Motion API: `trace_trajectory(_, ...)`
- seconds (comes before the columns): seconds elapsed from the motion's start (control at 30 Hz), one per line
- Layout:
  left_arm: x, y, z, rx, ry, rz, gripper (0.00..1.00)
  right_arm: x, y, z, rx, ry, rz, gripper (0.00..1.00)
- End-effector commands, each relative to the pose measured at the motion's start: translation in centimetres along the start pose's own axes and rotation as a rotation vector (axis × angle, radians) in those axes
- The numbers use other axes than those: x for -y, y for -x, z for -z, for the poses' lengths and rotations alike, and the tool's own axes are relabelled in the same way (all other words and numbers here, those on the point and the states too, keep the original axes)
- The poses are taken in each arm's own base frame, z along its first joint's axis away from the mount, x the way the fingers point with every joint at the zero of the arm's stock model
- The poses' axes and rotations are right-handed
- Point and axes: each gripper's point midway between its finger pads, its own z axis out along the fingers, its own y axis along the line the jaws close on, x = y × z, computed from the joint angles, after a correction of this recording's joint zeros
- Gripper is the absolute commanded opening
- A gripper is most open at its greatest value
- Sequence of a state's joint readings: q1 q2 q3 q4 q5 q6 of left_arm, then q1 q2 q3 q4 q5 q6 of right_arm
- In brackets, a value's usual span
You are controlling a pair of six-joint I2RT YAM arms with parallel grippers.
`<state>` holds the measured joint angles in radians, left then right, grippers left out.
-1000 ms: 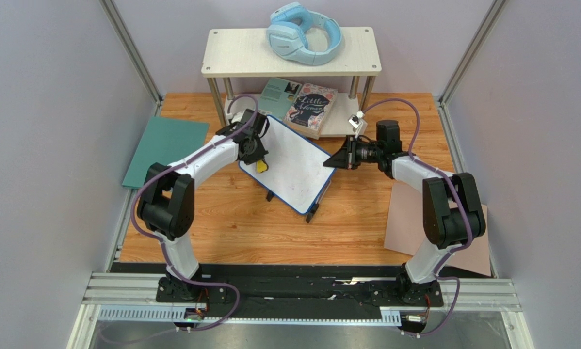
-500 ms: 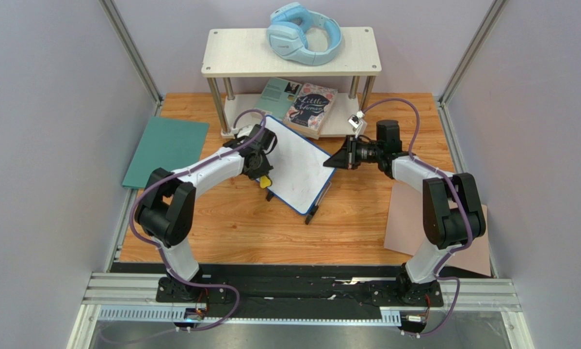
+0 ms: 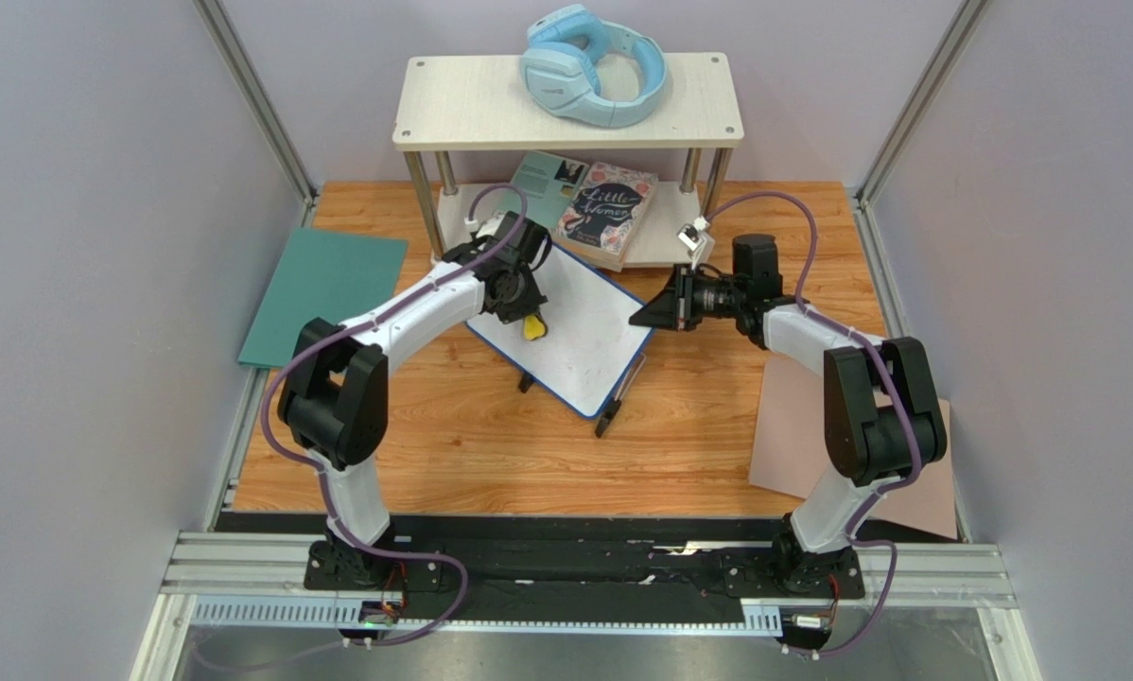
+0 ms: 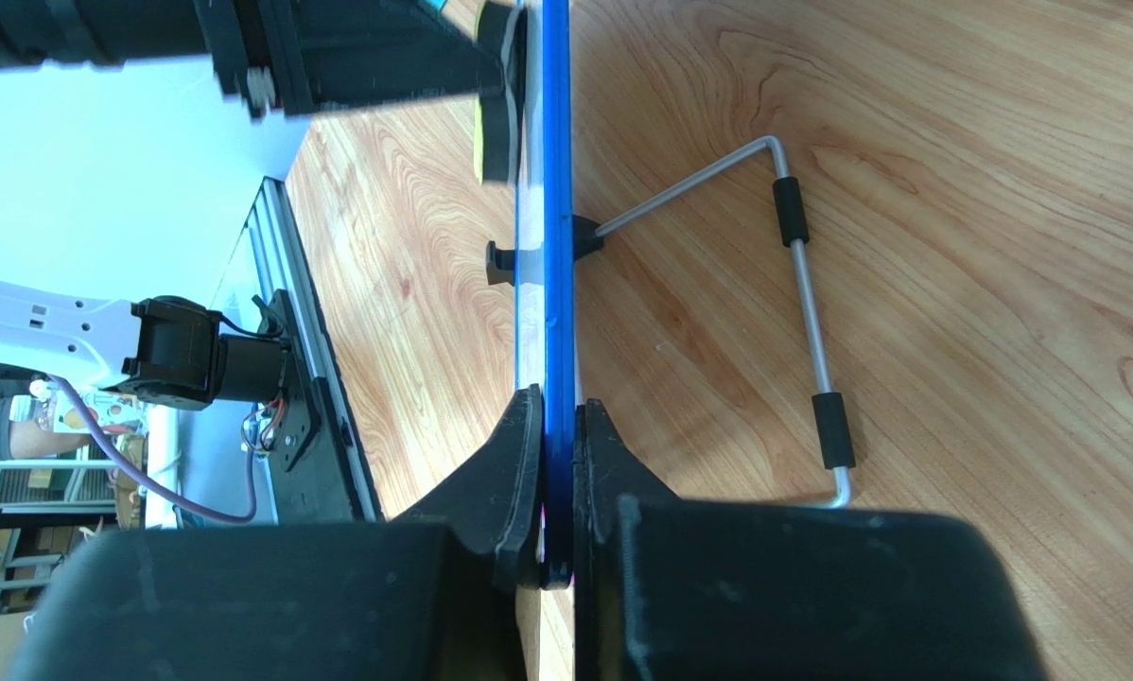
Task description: Erase the whiteboard
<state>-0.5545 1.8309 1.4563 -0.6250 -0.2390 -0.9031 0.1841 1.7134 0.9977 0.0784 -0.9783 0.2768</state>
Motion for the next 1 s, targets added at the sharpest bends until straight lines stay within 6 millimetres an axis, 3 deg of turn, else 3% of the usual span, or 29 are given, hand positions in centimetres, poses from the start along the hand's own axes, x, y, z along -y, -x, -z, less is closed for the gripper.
trace_trajectory(0.0,-1.5,5.0,-0.6,0.101,0.000,0.085,0.00,3.1,-2.1,-0.7,-0.041,-0.125,0.080,0.00)
trace_trajectory(0.17,-5.5,5.3,-0.9,0.106,0.075,0.117,0.00,3.2,-2.0,-0.7,-0.039,-0.126,0.079,0.00)
trace_trajectory(0.27,-6.4,5.1,-0.8,0.110,0.066,0.144,0.00,3.1,-2.1,-0.7,-0.040,-0.125,0.080,0.00)
trace_trajectory(0.43,-4.7,3.4,-1.1,0.069,0.007,0.111,0.00,3.2,-2.1,-0.7,-0.041,-0.125,0.077,0.00)
trace_trajectory(0.53,-1.9,1.6,-0.8,0.055,-0.056,0.045,0.00,3.3,-2.2,-0.8,-0.044,-0.127,0.075,0.00)
trace_trajectory(0.57,-0.6,0.6,-0.4,0.041,-0.081,0.014,0.00,3.3,-2.2,-0.8,-0.042,-0.126,0.077,0.00)
trace_trajectory(0.7,1.5,-3.1,0.0,-0.031,-0.123,0.008,0.00,3.4,-2.2,-0.8,-0.044,-0.127,0.076,0.00)
trace_trajectory(0.87,1.7,-7.0,0.0,-0.101,-0.154,0.075,0.00,3.4,-2.4,-0.8,-0.046,-0.129,0.071,0.00)
trace_trajectory(0.97,0.8,-7.3,-0.3,-0.087,-0.123,0.093,0.00,3.4,-2.2,-0.8,-0.044,-0.127,0.075,0.00)
